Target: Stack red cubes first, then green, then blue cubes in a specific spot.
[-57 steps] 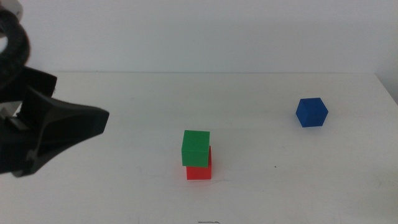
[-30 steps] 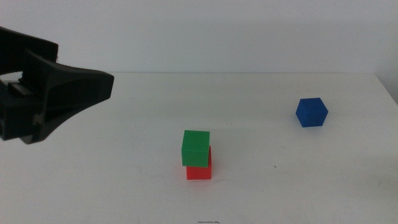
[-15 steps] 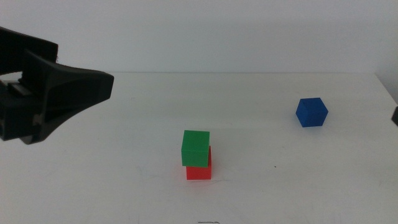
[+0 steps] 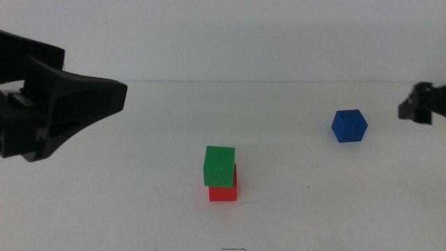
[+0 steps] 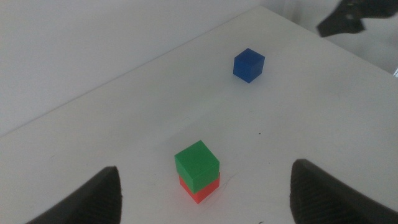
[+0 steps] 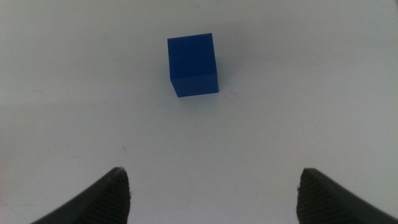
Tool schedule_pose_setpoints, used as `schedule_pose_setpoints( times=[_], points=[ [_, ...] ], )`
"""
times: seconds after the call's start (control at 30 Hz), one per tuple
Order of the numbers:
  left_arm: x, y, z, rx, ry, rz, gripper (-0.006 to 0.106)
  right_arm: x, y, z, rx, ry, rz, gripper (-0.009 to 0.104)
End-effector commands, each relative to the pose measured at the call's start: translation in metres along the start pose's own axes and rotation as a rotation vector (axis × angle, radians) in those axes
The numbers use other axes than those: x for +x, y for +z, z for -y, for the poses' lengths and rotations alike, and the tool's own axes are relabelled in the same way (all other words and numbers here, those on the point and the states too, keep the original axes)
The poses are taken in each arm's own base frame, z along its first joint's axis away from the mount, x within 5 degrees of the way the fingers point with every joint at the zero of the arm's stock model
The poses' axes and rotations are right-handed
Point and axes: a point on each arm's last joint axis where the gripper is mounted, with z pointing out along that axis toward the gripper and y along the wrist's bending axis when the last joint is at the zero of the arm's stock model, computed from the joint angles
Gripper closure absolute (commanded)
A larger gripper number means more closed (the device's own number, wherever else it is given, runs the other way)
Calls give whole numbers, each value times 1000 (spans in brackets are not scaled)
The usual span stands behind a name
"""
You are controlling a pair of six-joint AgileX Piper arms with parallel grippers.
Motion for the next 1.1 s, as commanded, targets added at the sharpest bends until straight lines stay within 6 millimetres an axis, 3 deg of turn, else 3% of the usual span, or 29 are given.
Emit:
schedule_pose_setpoints(
  times=[0.0, 0.2, 0.4, 0.6, 0.87, 0.93, 0.97, 1.03, 1.07],
  points=[
    [-12, -6, 0, -6, -5, 92, 9, -29, 6, 0, 9, -46, 31, 10],
    [-12, -6, 0, -6, -5, 92, 9, -70, 57, -2, 6, -96, -8, 10],
    [-12, -6, 0, -6, -5, 92, 9, -89, 109, -19, -20, -165, -106, 10],
    [-12, -6, 0, -6, -5, 92, 9, -92, 150, -27, -29, -184, -148, 10],
    [-12, -6, 0, -6, -5, 92, 9, -78, 197, -24, -18, -189, -192, 11],
    [-12, -6, 0, -6, -5, 92, 9, -77, 204, -24, -17, -180, -189, 18],
    [-12, -6, 0, -6, -5, 92, 9, -77, 204, -24, -15, -163, -184, 27],
    [-12, -6, 0, -6, -5, 92, 9, -78, 202, -24, -11, -133, -184, 55],
    [-12, -6, 0, -6, -5, 92, 9, -80, 197, -24, -9, -134, -182, 74]
  ],
)
